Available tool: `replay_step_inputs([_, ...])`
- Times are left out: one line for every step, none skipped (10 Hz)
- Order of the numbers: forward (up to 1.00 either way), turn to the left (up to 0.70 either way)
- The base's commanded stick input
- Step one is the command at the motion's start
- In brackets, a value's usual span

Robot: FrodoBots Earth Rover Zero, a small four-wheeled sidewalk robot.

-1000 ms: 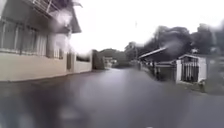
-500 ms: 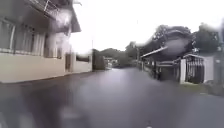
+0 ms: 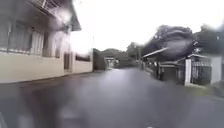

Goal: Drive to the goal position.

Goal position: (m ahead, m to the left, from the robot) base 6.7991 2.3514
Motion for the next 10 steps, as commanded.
replay_step_inputs([0.7, 0.0])
replay_step_inputs([0.7, 0.0])
replay_step_inputs([0.7, 0.0])
replay_step_inputs([0.7, 0.0])
replay_step_inputs([0.7, 0.0])
replay_step_inputs([0.7, 0.0])
replay_step_inputs([0.7, 0.0])
replay_step_inputs([0.7, 0.0])
replay_step_inputs([0.7, 0.0])
replay_step_inputs([0.7, 0.0])
